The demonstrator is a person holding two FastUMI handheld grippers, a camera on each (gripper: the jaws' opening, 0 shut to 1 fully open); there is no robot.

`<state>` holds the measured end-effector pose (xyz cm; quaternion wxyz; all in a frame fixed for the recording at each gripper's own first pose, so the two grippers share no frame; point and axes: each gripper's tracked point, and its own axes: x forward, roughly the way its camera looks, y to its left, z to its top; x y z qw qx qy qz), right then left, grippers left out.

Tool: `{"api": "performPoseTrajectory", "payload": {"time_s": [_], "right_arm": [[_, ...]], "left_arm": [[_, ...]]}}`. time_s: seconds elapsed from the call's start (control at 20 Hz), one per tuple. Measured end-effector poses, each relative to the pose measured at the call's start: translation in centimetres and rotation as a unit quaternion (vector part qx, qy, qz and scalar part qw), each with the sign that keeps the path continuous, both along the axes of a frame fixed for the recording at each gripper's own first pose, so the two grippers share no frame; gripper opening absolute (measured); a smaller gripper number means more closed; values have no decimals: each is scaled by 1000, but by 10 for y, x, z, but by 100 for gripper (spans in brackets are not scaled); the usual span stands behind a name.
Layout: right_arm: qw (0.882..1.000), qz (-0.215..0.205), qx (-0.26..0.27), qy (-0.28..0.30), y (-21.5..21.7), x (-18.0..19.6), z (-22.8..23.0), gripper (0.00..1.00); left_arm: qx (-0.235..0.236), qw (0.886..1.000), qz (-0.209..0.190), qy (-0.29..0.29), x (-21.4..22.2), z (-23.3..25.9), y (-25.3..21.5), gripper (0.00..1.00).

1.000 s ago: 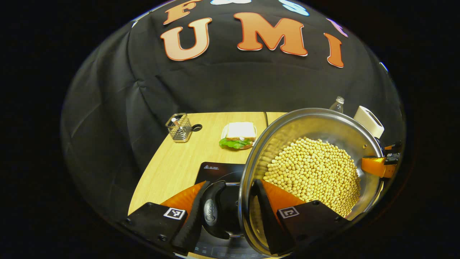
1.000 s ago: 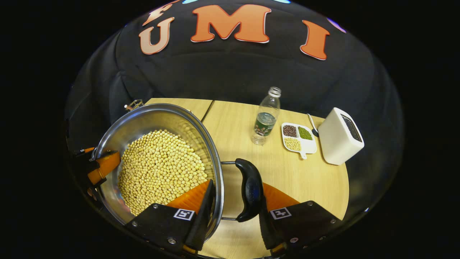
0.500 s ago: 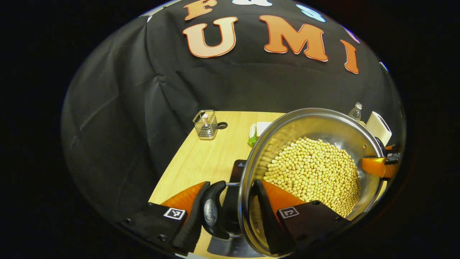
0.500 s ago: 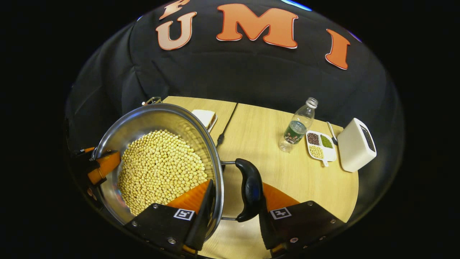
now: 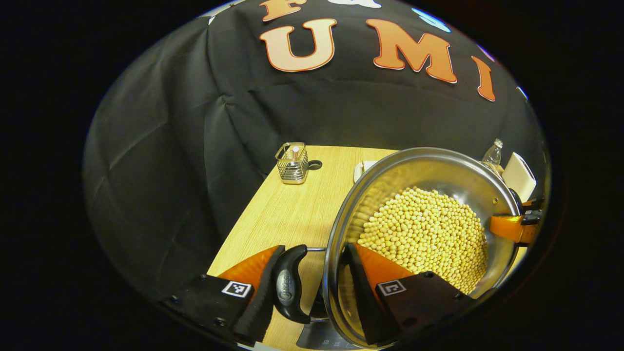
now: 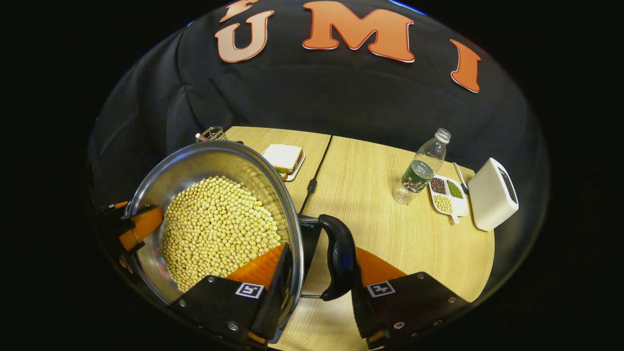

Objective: First push the handle of the pot to place it horizontally, then grasp the pot with both hands and set it on the induction cooktop.

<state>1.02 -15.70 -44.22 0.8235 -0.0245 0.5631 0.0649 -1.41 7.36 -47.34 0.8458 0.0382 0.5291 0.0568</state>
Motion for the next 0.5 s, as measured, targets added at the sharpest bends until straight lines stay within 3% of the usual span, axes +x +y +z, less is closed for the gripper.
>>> {"api": "performPoseTrajectory", "payload": {"time_s": [0.5], "right_arm": [[1000, -4, -5, 7, -2, 1, 4, 62]], "left_arm": [[-3, 1000, 8, 8, -3, -27, 8, 80]]}}
